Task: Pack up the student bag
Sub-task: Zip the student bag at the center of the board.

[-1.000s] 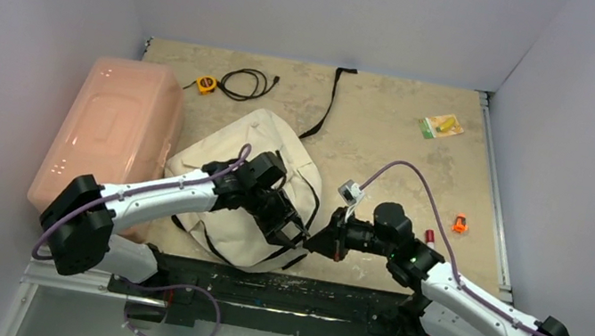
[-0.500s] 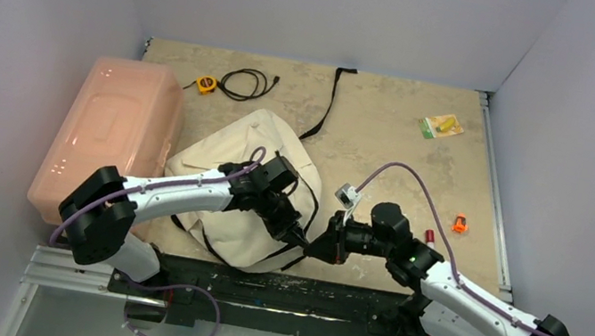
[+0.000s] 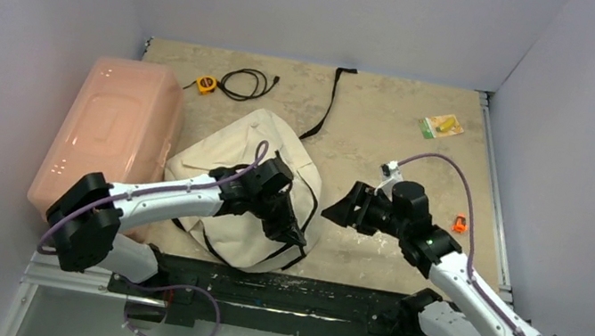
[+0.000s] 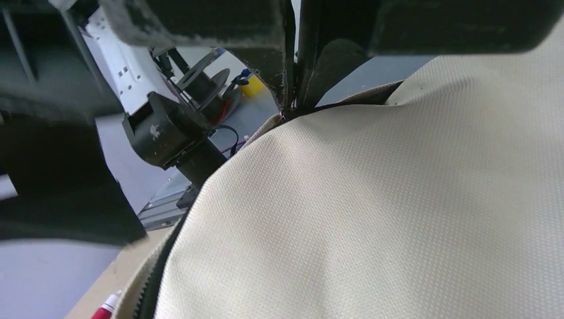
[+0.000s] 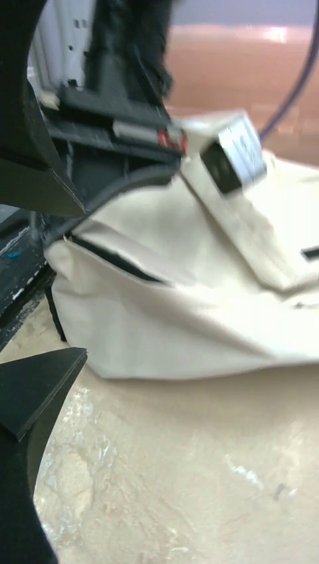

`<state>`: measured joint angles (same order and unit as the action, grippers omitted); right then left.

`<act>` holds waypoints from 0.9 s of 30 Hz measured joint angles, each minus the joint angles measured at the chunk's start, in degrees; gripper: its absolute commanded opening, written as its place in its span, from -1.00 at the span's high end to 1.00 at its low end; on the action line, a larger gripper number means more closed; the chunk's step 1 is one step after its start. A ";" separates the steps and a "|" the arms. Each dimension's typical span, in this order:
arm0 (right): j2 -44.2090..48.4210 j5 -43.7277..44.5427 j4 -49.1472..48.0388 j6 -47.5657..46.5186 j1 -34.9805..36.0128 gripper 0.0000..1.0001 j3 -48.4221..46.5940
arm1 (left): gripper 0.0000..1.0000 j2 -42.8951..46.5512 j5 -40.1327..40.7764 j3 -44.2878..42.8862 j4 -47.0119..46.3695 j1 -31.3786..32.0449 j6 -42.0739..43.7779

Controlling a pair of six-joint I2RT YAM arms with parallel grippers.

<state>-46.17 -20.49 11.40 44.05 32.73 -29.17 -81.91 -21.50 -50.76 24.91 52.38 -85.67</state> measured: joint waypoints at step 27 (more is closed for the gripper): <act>-26.29 2.64 -11.32 5.22 -2.21 1.00 -5.84 | 1.00 0.24 7.54 0.17 -2.47 0.20 17.51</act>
<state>-72.47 -17.85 0.08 49.28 30.52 -35.00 -81.67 -13.96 -50.59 22.44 52.58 -68.16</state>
